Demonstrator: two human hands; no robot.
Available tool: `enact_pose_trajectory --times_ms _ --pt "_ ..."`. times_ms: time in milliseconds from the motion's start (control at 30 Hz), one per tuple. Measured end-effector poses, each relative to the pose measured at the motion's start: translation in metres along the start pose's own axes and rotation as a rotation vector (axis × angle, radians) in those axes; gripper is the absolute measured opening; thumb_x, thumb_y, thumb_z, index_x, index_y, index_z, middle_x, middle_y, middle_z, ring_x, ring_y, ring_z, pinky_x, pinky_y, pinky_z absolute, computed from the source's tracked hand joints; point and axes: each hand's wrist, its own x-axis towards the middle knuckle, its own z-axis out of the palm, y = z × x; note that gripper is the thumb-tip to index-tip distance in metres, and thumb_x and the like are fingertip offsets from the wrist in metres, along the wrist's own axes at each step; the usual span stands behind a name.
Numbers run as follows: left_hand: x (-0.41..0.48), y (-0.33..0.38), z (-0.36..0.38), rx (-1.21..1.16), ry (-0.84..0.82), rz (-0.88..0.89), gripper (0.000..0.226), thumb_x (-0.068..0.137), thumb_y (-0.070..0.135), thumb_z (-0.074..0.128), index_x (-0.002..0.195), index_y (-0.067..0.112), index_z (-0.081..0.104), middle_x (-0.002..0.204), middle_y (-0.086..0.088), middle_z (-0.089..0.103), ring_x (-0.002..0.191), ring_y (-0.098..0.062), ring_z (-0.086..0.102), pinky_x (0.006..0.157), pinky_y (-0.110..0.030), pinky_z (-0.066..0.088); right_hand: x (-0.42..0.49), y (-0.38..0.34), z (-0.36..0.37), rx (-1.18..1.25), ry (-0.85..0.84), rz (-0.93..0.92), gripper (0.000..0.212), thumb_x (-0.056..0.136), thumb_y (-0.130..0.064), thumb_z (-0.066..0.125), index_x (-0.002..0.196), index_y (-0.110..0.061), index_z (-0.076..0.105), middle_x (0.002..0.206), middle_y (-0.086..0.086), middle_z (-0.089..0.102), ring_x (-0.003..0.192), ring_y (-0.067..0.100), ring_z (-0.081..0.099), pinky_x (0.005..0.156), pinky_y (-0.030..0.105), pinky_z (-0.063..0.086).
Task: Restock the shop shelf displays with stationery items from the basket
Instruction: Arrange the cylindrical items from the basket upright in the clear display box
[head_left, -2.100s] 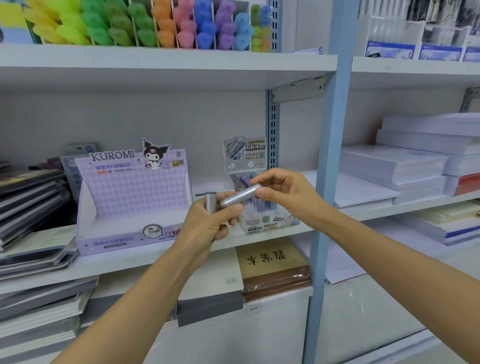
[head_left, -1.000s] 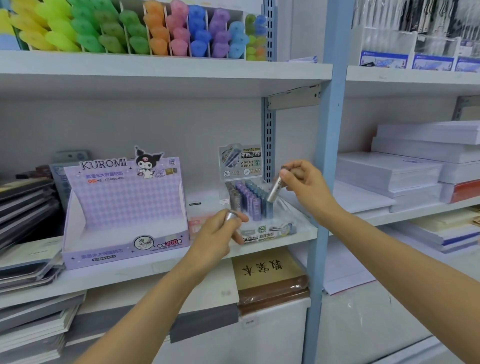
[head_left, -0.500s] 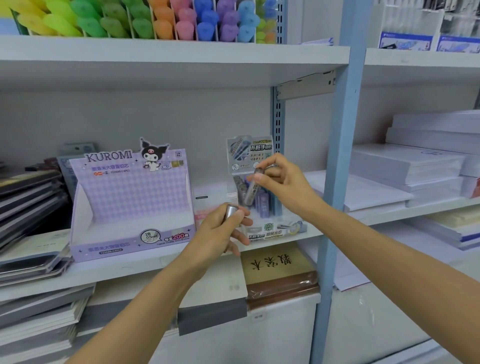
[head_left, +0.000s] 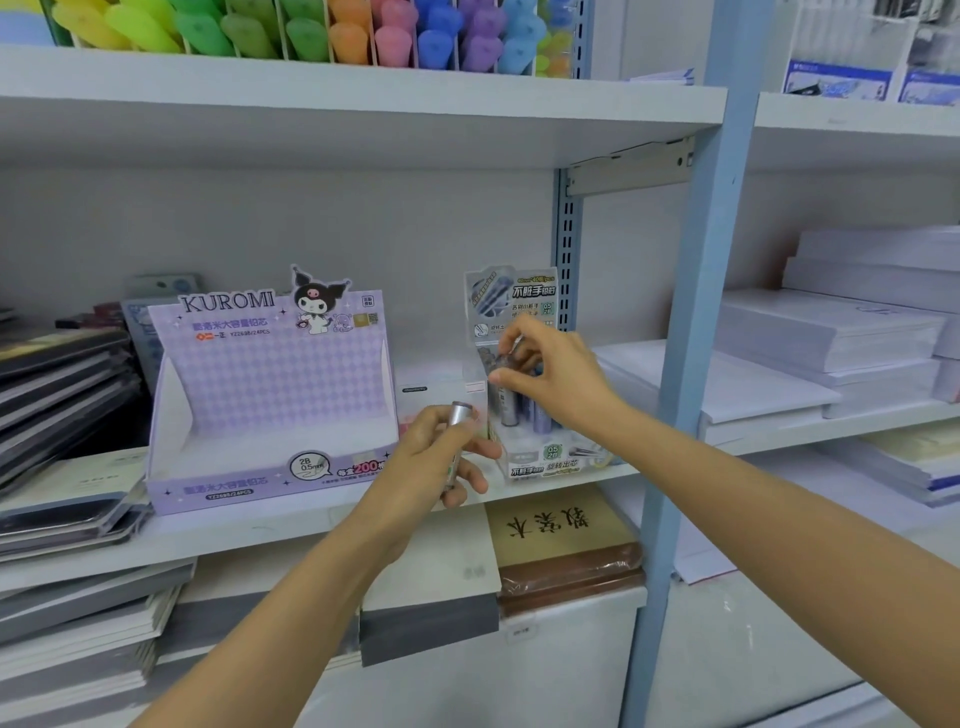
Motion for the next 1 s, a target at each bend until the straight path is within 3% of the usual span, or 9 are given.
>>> enact_pose_trajectory --times_ms 167,300,433,633,767,900,1000 --pt "0.002 -0.004 -0.005 -0.068 0.014 0.026 0.014 0.102 0.017 0.044 0.11 0.012 0.054 0.091 -0.012 0.071 0.063 -0.016 0.06 0.051 -0.024 0.045 0.004 -0.002 0.002 -0.169 0.032 -0.018 0.026 0.079 -0.037 0.076 0.079 -0.024 0.053 0.077 -0.007 0.064 0.073 0.012 0.061 0.068 0.031 0.052" --pt "0.002 -0.006 -0.008 -0.05 0.009 0.067 0.015 0.102 0.018 0.044 0.111 0.014 0.056 0.087 -0.005 0.072 0.064 -0.016 0.062 0.054 -0.024 0.049 0.0 0.0 -0.008 -0.096 -0.043 -0.029 0.003 0.088 -0.024 0.068 0.087 -0.022 0.065 0.086 -0.008 0.067 0.083 0.007 0.062 0.082 0.032 0.054" --pt "0.001 -0.007 -0.009 -0.059 0.013 0.078 0.016 0.102 0.019 0.045 0.112 0.015 0.058 0.087 -0.005 0.072 0.064 -0.015 0.061 0.055 -0.024 0.049 -0.002 0.001 -0.02 -0.082 -0.136 -0.029 0.021 0.089 -0.02 0.068 0.109 -0.021 0.071 0.096 -0.007 0.07 0.088 0.005 0.062 0.085 0.021 0.048" --pt "0.001 -0.008 -0.01 -0.038 0.011 0.092 0.018 0.101 0.021 0.047 0.115 0.019 0.059 0.086 -0.002 0.071 0.066 -0.014 0.061 0.06 -0.022 0.05 -0.002 0.003 -0.011 -0.203 -0.105 0.001 0.013 0.082 -0.031 0.075 0.081 -0.021 0.067 0.086 -0.009 0.055 0.086 0.011 0.053 0.081 0.033 0.048" --pt "-0.001 -0.007 -0.011 -0.024 0.008 0.108 0.017 0.1 0.022 0.05 0.114 0.021 0.061 0.083 0.0 0.071 0.066 -0.013 0.061 0.063 -0.022 0.052 -0.004 0.001 -0.008 -0.243 -0.081 0.009 0.018 0.082 -0.036 0.074 0.09 -0.02 0.07 0.096 -0.001 0.058 0.098 0.016 0.05 0.089 0.036 0.043" --pt "-0.003 -0.004 -0.009 0.001 -0.02 0.11 0.02 0.098 0.022 0.053 0.116 0.02 0.061 0.084 -0.002 0.07 0.065 -0.012 0.06 0.062 -0.022 0.05 -0.011 -0.009 -0.02 0.069 -0.031 -0.046 0.025 0.09 -0.031 0.065 0.113 -0.022 0.068 0.109 -0.008 0.064 0.1 0.006 0.058 0.09 0.03 0.05" --pt "-0.004 0.0 -0.003 0.0 -0.052 0.114 0.02 0.098 0.016 0.053 0.117 0.015 0.059 0.086 -0.006 0.07 0.065 -0.012 0.06 0.061 -0.022 0.048 -0.019 -0.023 -0.024 0.291 -0.219 -0.083 0.031 0.091 -0.028 0.064 0.122 -0.025 0.064 0.113 -0.009 0.067 0.101 0.008 0.063 0.089 0.028 0.053"
